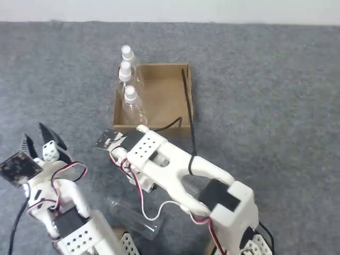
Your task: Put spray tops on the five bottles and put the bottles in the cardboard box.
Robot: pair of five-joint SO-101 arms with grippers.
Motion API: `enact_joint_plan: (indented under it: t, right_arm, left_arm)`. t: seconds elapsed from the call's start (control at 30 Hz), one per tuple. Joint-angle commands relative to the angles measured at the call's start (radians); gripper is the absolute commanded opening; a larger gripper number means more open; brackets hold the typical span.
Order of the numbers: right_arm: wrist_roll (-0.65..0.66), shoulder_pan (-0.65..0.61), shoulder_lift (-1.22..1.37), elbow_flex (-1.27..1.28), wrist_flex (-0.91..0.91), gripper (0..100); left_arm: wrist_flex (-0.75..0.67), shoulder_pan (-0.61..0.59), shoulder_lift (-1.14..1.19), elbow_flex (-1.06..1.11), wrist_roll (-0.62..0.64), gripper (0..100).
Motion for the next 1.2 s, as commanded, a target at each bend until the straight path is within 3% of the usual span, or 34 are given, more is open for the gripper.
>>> enact_joint_plan:
  t: [0.0, 0.27, 1.17]
  right_arm:
    - [-0.014, -0.008, 0.033, -0.129, 0.077, 22.4]
    - [-0.014, -0.008, 0.11, -0.233, 0.165, 22.4]
    - [-0.008, -0.008, 0.087, -0.229, 0.168, 25.2]
  left_arm:
    - [-0.034, -0.002, -0.017, -0.004, 0.005, 14]
    - [-0.034, 0.0, -0.017, -0.004, 0.005, 14]
    - [-0.034, 0.002, -0.017, -0.002, 0.005, 14]
